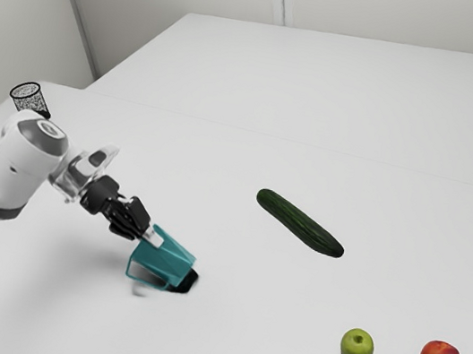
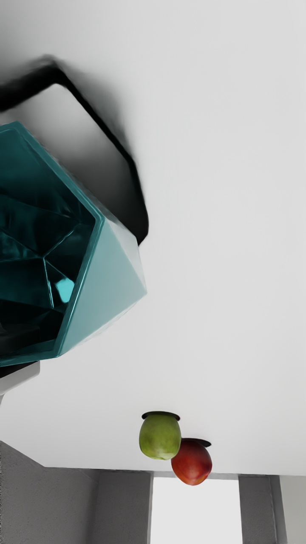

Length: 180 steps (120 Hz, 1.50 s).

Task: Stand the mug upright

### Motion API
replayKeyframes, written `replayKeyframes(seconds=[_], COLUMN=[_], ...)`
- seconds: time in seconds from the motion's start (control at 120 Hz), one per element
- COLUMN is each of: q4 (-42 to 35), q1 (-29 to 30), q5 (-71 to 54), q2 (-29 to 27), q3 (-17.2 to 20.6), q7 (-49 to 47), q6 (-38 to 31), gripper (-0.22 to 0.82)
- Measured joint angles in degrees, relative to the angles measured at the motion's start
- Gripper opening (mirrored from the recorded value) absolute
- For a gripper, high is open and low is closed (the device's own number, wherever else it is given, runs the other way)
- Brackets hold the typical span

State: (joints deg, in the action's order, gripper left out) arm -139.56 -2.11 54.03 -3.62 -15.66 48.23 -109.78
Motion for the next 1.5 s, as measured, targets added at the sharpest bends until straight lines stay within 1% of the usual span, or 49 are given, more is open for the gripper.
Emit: replayKeyframes(seconds=[0.083, 0.192, 0.35, 0.425, 0.575, 0.717, 0.842, 1.1, 1.267, 1.3, 1.325, 1.45, 1.5], q4=[0.79, 5.7, 14.51, 16.61, 17.32, 17.27, 16.62, 16.4, 16.4, 16.4, 16.4, 16.4, 16.4], q1=[-0.49, -0.88, -0.92, -0.7, -1.29, -1.13, -2.27, -4.56, -4.06, -3.94, -3.88, -4.05, -4.16], q5=[-0.78, -6.21, -23.27, -30.01, -38.21, -42.34, -45.53, -48.86, -49.33, -49.34, -49.26, -48.99, -48.95], q2=[-3.29, -5.31, -4.26, -3.15, -0.89, 1.19, 2.35, 6.21, 8.71, 8.92, 8.99, 9.03, 8.96], q3=[0.95, 2.26, 3.47, 4.35, 5.14, 6.25, 6.57, 6.63, 6.7, 6.78, 6.85, 7.02, 7.04], q7=[-0.16, -1.82, -6.93, -9.65, -14.97, -19.99, -23.98, -30.4, -33.34, -33.81, -34.1, -35.3, -35.72], q6=[-0.07, -0.21, -0.94, -2.19, -6.18, -8.94, -11.17, -15.09, -16.69, -16.9, -17.02, -17.43, -17.52], gripper=[-0.16, -0.17, -0.18, -0.18, -0.18, -0.18, -0.18, -0.18, -0.17, -0.16, -0.13, 0.15, 0.25])
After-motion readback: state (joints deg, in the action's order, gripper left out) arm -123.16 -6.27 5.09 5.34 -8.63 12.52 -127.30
